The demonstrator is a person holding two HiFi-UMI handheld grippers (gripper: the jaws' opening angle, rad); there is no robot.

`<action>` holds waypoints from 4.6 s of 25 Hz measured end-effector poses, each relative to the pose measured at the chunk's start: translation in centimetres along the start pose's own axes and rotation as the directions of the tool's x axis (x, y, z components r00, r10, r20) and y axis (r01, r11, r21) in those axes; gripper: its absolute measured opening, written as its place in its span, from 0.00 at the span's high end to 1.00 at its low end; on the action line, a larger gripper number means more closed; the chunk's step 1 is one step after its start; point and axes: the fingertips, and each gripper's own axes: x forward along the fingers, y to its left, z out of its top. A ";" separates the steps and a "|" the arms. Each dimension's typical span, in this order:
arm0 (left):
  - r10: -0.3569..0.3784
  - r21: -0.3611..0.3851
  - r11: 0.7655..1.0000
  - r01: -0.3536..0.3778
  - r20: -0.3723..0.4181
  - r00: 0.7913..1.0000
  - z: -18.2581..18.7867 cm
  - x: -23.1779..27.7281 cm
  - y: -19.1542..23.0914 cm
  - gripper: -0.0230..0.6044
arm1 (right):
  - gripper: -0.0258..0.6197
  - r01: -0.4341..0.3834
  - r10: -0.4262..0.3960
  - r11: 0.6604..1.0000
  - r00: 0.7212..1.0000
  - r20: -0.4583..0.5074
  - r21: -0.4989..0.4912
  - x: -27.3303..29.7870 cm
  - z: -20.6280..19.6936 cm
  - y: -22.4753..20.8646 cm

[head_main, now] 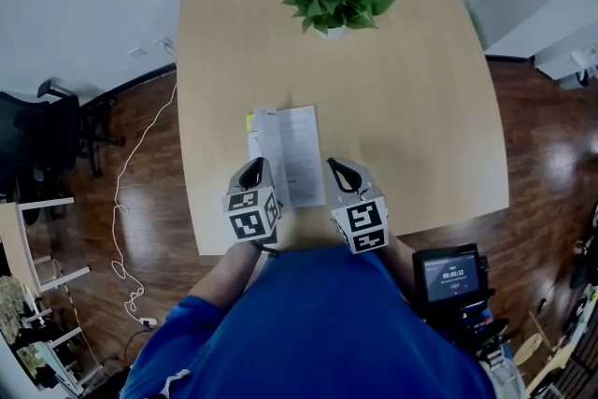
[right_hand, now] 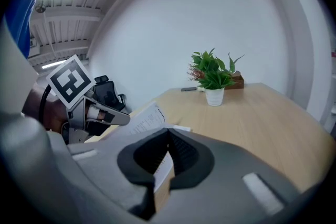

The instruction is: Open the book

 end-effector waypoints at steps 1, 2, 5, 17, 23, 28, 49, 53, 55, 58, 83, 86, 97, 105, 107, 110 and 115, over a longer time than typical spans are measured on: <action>0.000 -0.004 1.000 0.000 0.003 1.000 0.0 -0.1 0.3 0.93 | 0.96 0.003 -0.003 1.000 1.000 0.002 -0.003 0.0 0.0 0.2; -0.001 -0.009 1.000 0.001 0.006 1.000 0.0 -0.1 0.6 0.93 | 0.96 0.007 -0.007 1.000 1.000 0.003 -0.006 0.0 0.1 0.3; -0.005 -0.026 1.000 0.005 0.012 1.000 0.0 -0.4 1.5 0.93 | 0.96 0.018 -0.018 1.000 1.000 0.001 -0.013 0.1 0.1 0.8; -0.005 -0.053 0.999 0.007 0.037 0.999 -0.1 -2.3 6.2 0.93 | 0.96 0.046 -0.046 0.998 0.999 0.007 -0.047 0.0 1.1 4.2; -0.006 -0.061 0.998 0.008 0.042 0.999 -0.3 -2.8 8.4 0.93 | 0.96 0.067 -0.067 0.996 0.998 0.007 -0.058 0.2 1.4 5.8; -0.004 -0.069 0.998 0.007 0.046 0.999 -0.8 -3.3 10.5 0.93 | 0.96 0.090 -0.090 0.994 0.996 0.016 -0.061 0.2 1.7 7.1; 0.001 -0.051 0.999 0.000 0.013 1.000 -3.3 -2.9 18.1 0.93 | 0.96 0.191 -0.190 0.980 0.982 0.020 -0.056 1.2 1.7 10.9; -0.004 -0.042 0.999 0.004 -0.005 1.000 -4.1 -2.4 18.8 0.93 | 0.96 0.210 -0.209 0.976 0.978 0.018 -0.049 1.2 1.6 11.2; -0.006 -0.040 0.999 0.006 -0.015 1.000 -4.4 -2.0 19.1 0.93 | 0.96 0.221 -0.221 0.974 0.975 0.011 -0.045 1.2 1.4 11.1; -0.006 -0.027 1.000 0.005 -0.033 0.999 -4.9 -1.2 19.5 0.93 | 0.96 0.234 -0.234 0.971 0.972 -0.001 -0.042 1.2 1.0 10.9; 0.051 0.082 0.996 -0.037 -0.184 0.982 -8.3 1.7 20.1 0.95 | 0.96 0.254 -0.255 0.967 0.966 -0.052 -0.016 1.1 -0.3 10.3; 0.053 0.082 0.996 -0.038 -0.185 0.981 -8.2 1.7 20.1 0.95 | 0.96 0.251 -0.252 0.968 0.966 -0.050 -0.015 1.2 -0.4 10.3; 0.061 0.081 0.995 -0.050 -0.142 0.988 -7.3 1.4 20.5 0.95 | 0.96 0.254 -0.254 0.967 0.966 -0.039 -0.014 1.4 0.1 10.0; 0.052 0.063 0.997 -0.047 -0.090 0.995 -7.3 -0.3 20.7 0.95 | 0.96 0.264 -0.265 0.964 0.964 -0.023 -0.022 0.4 0.1 10.9; 0.035 0.060 0.998 -0.032 -0.065 0.997 -7.1 -0.7 20.3 0.95 | 0.96 0.273 -0.274 0.962 0.962 -0.019 -0.024 -0.1 0.1 11.0; 0.012 0.071 0.997 -0.011 -0.013 1.000 -6.6 -1.7 19.7 0.95 | 0.96 0.275 -0.275 0.961 0.961 -0.022 -0.023 -0.7 0.0 11.5; -0.023 0.087 0.996 0.018 0.053 0.998 -6.2 -3.1 17.8 0.95 | 0.96 0.281 -0.282 0.959 0.959 -0.010 -0.024 -2.6 -0.4 11.4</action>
